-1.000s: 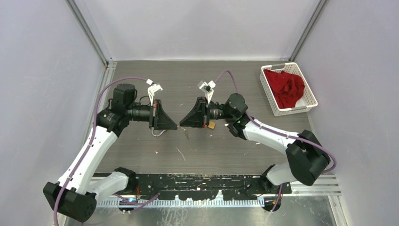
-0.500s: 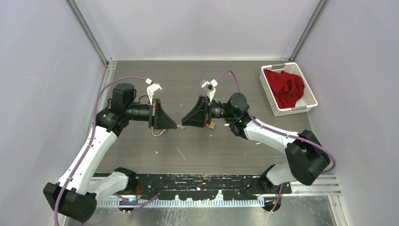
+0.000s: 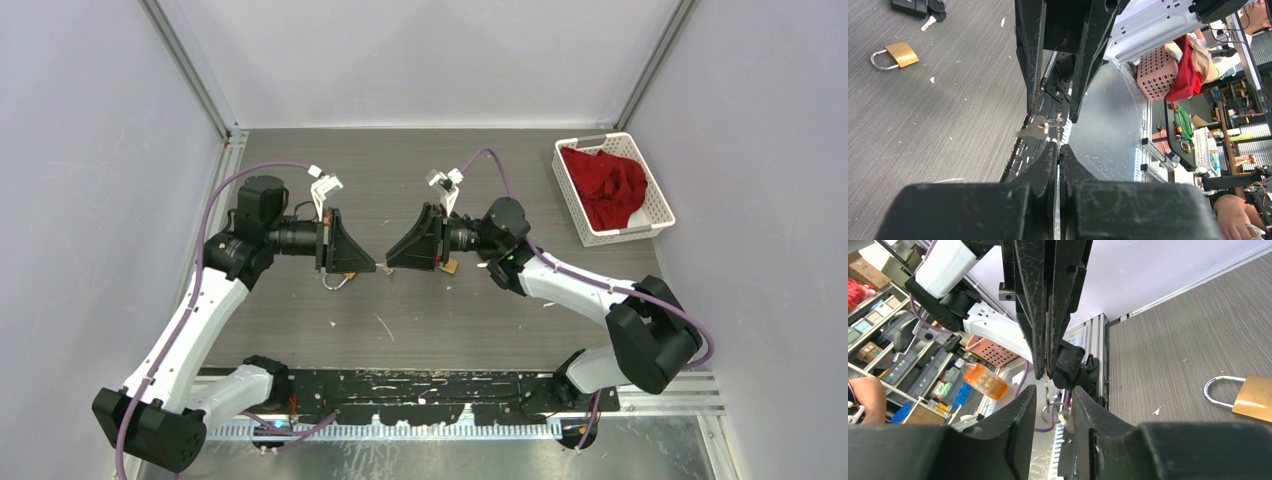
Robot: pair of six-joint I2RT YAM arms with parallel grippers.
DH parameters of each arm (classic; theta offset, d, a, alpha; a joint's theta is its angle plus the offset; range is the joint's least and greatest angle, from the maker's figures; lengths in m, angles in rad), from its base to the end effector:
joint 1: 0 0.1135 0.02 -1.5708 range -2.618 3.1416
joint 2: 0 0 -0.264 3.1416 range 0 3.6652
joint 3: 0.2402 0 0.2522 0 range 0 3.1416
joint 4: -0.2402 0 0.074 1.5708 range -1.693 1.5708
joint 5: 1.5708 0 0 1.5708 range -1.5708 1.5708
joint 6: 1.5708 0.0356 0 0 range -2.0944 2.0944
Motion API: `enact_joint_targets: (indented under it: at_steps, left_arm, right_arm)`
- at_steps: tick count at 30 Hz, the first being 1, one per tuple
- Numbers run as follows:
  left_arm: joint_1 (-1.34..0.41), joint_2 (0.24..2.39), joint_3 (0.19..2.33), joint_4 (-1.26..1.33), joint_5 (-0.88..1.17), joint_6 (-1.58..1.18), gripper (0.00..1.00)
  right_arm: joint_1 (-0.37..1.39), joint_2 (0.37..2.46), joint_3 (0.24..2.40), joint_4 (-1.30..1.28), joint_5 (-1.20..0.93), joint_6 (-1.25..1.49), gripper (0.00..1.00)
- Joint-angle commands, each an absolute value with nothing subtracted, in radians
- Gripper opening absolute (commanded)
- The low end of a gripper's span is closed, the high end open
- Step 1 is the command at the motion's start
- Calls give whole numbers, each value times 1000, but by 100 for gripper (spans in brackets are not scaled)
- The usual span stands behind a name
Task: Unlock with the key
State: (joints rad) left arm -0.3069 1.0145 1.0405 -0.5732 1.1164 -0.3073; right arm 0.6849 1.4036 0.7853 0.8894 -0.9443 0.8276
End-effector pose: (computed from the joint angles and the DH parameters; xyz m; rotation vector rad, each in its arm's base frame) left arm 0.1814 -0.0911 0.3574 0.7036 2.0070 -1.5353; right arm 0.2155 0.2133 0.3061 -0.8454 1.4755 1.7988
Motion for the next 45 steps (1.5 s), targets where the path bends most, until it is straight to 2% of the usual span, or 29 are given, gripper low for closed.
enact_joint_targets:
  at_steps: [1, 3, 8, 9, 11, 13, 14, 16, 17, 21, 22, 23, 25, 26, 27, 28, 32, 37, 41, 45]
  left_arm:
    - [-300, 994, 1054, -518, 1147, -319, 0]
    - [-299, 993, 1053, -516, 1149, -322, 0]
    - [-299, 994, 1053, -502, 1152, -336, 0]
    - [-297, 993, 1054, -500, 1152, -337, 0]
    - [-296, 993, 1055, -498, 1153, -337, 0]
    - [-297, 991, 1053, -493, 1156, -343, 0]
    - [-296, 991, 1051, -490, 1157, -345, 0]
    - [-296, 990, 1049, -486, 1158, -347, 0]
    - [-296, 992, 1049, -485, 1160, -347, 0]
    - [-292, 993, 1051, -518, 1154, -309, 0]
    - [-291, 995, 1057, -545, 1139, -282, 7]
    - [-289, 998, 1067, -586, 1116, -247, 21]
    - [-284, 1006, 1094, -682, 1058, -154, 56]
    - [-279, 1013, 1113, -730, 1028, -98, 71]
    - [-274, 1023, 1134, -784, 996, -37, 81]
    - [-266, 1035, 1150, -838, 961, 22, 86]
    - [-218, 1105, 1177, -959, 730, 197, 87]
    - [-210, 1171, 1064, -904, 433, 367, 86]
    - [-211, 1226, 1002, -830, 385, 454, 82]
    - [-230, 1333, 982, -778, 372, 523, 77]
  right_arm:
    - [683, 1392, 781, 964, -956, 834, 38]
    - [684, 1394, 778, 971, -953, 832, 35]
    - [684, 1411, 787, 995, -958, 857, 15]
    - [684, 1412, 790, 990, -961, 858, 15]
    - [683, 1417, 792, 978, -964, 856, 25]
    - [683, 1419, 794, 980, -965, 854, 27]
    - [684, 1419, 796, 981, -964, 855, 25]
    - [683, 1422, 797, 995, -971, 861, 4]
    - [683, 1423, 796, 1010, -970, 870, 1]
    - [683, 1421, 799, 1025, -978, 884, 1]
    - [680, 1421, 801, 1022, -981, 886, 1]
    - [679, 1420, 802, 1015, -988, 888, 1]
    - [670, 1419, 808, 992, -1003, 890, 1]
    - [662, 1417, 812, 972, -1011, 886, 1]
    - [652, 1414, 814, 947, -1018, 881, 1]
    - [642, 1409, 816, 914, -1021, 872, 1]
    - [600, 1365, 840, 632, -1015, 715, 1]
    - [584, 1290, 867, 259, -911, 473, 1]
    - [574, 1241, 879, 64, -794, 366, 1]
    - [564, 1198, 862, 17, -713, 338, 1]
